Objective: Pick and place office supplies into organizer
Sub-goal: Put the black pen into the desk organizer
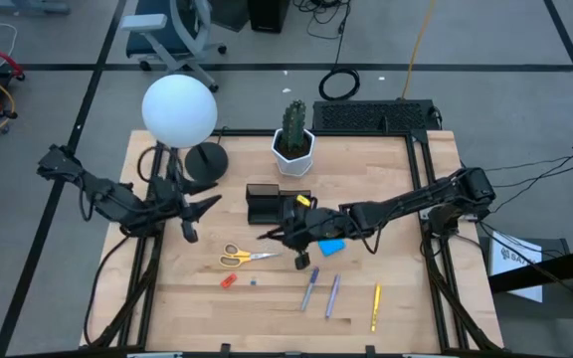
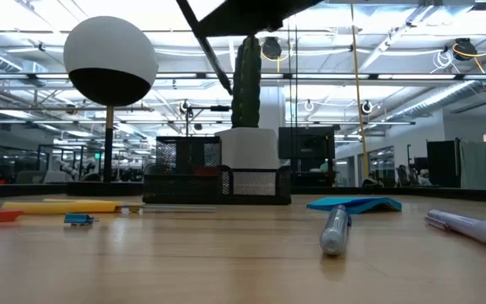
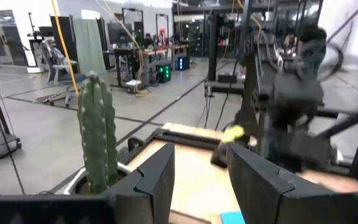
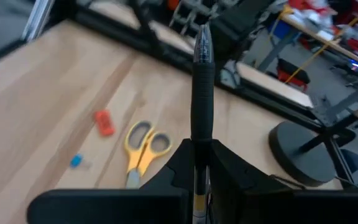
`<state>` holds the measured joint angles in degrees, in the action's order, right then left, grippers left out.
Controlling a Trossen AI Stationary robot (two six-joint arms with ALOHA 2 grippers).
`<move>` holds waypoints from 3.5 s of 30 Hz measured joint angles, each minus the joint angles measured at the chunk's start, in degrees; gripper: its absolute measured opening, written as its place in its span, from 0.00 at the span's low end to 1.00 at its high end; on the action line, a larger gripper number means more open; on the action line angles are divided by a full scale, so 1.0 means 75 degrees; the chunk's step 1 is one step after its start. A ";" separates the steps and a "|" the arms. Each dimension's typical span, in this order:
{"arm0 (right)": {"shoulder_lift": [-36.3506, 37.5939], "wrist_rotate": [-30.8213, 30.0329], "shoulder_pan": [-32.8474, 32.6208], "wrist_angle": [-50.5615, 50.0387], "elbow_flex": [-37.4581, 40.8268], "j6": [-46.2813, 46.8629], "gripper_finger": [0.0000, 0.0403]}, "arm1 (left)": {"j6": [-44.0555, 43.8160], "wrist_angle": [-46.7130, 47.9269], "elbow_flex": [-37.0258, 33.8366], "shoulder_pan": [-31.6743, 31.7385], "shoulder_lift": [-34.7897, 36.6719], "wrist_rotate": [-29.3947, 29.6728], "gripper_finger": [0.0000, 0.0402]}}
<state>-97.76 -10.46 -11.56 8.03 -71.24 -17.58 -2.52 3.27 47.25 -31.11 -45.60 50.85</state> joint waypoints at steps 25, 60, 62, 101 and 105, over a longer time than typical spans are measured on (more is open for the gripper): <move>0.0927 0.0713 0.0036 0.1229 -0.0006 0.0456 0.05 | 0.0461 -0.0393 -0.0993 0.0303 -0.1116 -0.1581 0.38; 0.0901 0.1002 0.0092 0.0957 -0.0003 0.0414 0.05 | 0.2133 -0.4063 -0.0989 0.0615 -0.2409 -0.2996 0.38; 0.0847 0.1005 0.0092 0.1052 -0.0003 0.0398 0.05 | 0.2113 -0.4074 -0.0989 0.0677 -0.2465 -0.2996 0.38; 0.0740 0.1029 0.0095 0.1250 0.0006 0.0373 0.05 | 0.1667 -0.5526 -0.0989 0.1396 -0.3340 -0.4016 0.38; 0.0740 0.1026 0.0095 0.1247 0.0006 0.0373 0.06 | 0.1667 -0.5526 -0.0989 0.1396 -0.3340 -0.4013 0.36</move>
<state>-92.20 -2.76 -10.85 17.39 -71.20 -14.79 9.98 -38.17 39.83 -20.64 -70.65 20.75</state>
